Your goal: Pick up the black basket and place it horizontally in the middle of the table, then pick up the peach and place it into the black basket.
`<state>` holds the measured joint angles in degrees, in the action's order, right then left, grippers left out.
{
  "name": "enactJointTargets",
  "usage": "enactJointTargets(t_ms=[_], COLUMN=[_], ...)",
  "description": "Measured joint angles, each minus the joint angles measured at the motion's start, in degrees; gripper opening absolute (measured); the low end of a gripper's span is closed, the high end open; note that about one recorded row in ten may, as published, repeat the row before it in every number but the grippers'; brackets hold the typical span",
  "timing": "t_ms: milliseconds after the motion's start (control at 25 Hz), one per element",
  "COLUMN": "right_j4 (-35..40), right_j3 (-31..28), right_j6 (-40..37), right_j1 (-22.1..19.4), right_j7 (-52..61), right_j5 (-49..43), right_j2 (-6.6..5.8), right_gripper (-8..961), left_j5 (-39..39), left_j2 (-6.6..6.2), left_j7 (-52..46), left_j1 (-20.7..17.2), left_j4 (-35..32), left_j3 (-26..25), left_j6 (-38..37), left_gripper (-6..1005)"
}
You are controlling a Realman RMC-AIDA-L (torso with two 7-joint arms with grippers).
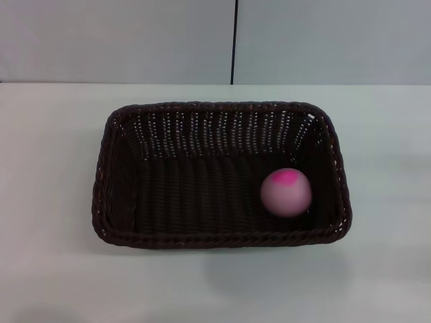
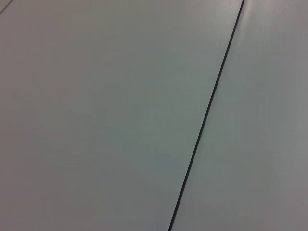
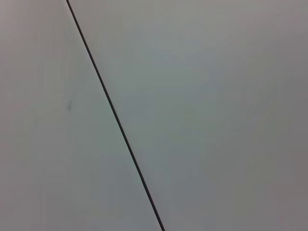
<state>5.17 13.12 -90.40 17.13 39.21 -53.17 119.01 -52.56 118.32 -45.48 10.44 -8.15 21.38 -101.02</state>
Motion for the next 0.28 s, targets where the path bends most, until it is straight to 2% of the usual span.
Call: enactJointTargets(t_ms=[280], right_j4=[-0.3], right_j3=[-0.1], right_j6=[1.7], right_j1=[1.2], right_j7=[0.0], right_j5=[0.1], right_j2=[0.00], right_gripper=[640], left_j5=[0.0], left_j2=[-0.03], left_j7=[0.0], left_j1=[0.0], left_j4=[0.7], left_j3=[-0.1], left_j6=[0.1], left_gripper=[800])
